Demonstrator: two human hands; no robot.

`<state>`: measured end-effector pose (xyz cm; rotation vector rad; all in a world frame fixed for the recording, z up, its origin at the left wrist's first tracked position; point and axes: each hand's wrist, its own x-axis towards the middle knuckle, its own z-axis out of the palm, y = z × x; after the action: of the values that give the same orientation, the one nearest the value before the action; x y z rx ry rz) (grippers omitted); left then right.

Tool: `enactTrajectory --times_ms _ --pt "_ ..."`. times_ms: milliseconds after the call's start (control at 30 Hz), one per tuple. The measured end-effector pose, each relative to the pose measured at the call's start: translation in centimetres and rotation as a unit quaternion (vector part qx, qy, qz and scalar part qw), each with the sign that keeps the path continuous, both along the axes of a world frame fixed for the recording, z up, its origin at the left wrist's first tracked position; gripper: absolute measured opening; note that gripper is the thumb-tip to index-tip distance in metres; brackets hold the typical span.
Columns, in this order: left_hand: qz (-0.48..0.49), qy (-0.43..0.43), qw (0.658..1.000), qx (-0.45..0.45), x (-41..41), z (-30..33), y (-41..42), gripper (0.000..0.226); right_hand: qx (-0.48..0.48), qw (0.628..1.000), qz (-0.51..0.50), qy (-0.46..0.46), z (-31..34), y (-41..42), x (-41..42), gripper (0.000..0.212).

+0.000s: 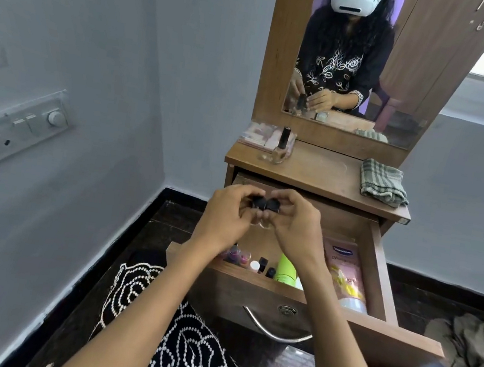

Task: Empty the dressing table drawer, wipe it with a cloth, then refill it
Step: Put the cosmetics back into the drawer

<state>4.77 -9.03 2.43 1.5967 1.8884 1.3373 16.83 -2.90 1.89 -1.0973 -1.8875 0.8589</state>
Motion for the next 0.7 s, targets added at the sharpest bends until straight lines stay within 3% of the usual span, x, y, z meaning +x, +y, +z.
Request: enactTrajectory --times_ms 233,400,700 --pt "-0.021 0.057 0.997 -0.052 0.0 -1.8 0.4 0.036 -0.055 0.996 -0.003 -0.073 -2.3 -0.1 0.3 0.026" --pt "-0.015 0.102 0.991 -0.087 0.0 -2.4 0.5 0.035 -0.059 0.992 -0.008 -0.11 -2.5 -0.1 0.5 0.033" --pt "0.003 0.216 0.967 -0.133 0.7 -2.2 -0.4 0.031 -0.063 0.985 -0.003 -0.16 -3.2 -0.2 0.5 0.026"
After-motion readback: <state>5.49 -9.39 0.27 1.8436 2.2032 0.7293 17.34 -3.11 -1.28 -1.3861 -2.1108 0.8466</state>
